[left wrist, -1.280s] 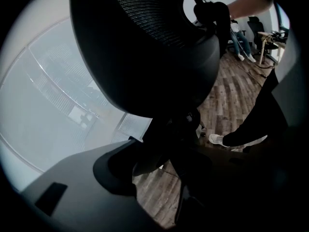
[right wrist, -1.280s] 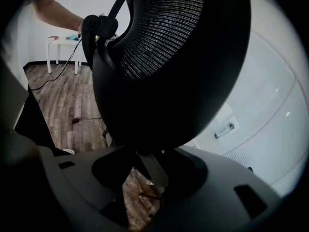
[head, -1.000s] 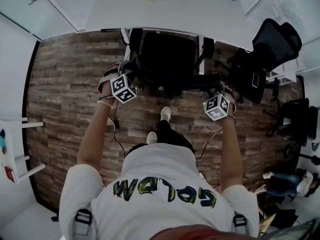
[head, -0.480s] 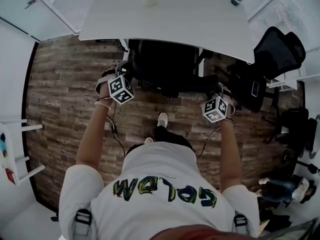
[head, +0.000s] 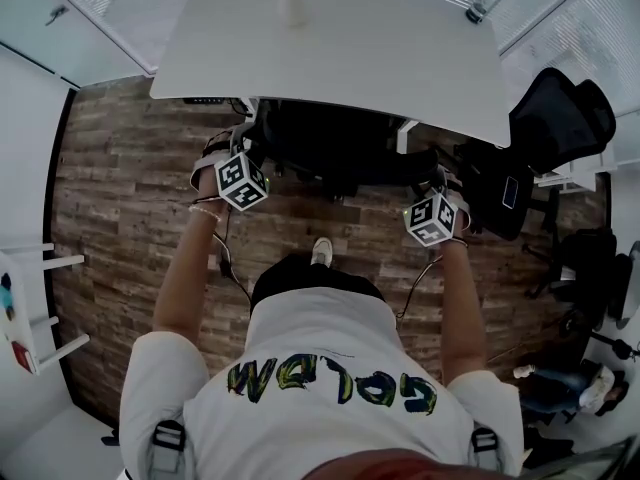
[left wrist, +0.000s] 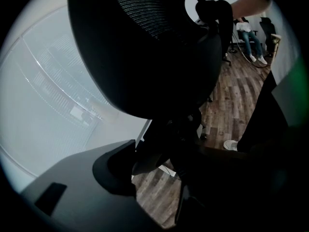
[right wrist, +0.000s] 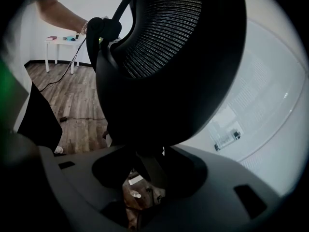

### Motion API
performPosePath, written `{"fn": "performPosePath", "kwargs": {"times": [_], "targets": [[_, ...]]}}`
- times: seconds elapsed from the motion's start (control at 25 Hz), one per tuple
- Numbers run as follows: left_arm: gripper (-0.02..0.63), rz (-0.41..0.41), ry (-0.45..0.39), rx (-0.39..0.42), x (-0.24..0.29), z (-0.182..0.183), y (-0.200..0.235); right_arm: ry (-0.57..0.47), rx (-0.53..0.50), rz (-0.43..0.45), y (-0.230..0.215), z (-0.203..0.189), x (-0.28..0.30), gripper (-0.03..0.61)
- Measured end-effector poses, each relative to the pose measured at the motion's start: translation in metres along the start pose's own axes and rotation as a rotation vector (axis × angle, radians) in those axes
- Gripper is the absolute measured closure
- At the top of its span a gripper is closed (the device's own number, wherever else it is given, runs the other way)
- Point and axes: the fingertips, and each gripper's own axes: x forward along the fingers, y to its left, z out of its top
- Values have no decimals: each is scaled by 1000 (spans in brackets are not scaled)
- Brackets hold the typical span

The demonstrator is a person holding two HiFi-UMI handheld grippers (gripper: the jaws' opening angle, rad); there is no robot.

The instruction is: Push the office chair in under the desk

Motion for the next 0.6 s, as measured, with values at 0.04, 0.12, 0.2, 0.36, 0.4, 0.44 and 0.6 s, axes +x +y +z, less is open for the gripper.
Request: {"fn": "performPosePath", "kwargs": {"times": [0.04, 0.12, 0.2, 0.36, 0.4, 0.44, 0.6], "targets": [[397, 1, -3, 0, 3, 2, 4, 1, -1, -1, -5, 0, 4, 390], [397, 1, -5, 2, 10, 6, 10, 4, 1, 0, -14, 1, 10, 388], [397, -2, -4, 0, 16, 9, 16, 4, 5, 1, -21, 2, 16, 388], [397, -5, -9, 0, 26, 11, 25, 0, 9, -3, -32, 4, 27, 387], [397, -6, -9, 1, 28, 12, 27, 2, 10, -5, -33, 4, 29, 387], [397, -7, -8, 2, 29, 12, 28, 4, 11, -6, -34, 4, 30, 385], [397, -12, -12, 7, 34, 15, 33, 12, 16, -14, -41, 6, 34, 383]]}}
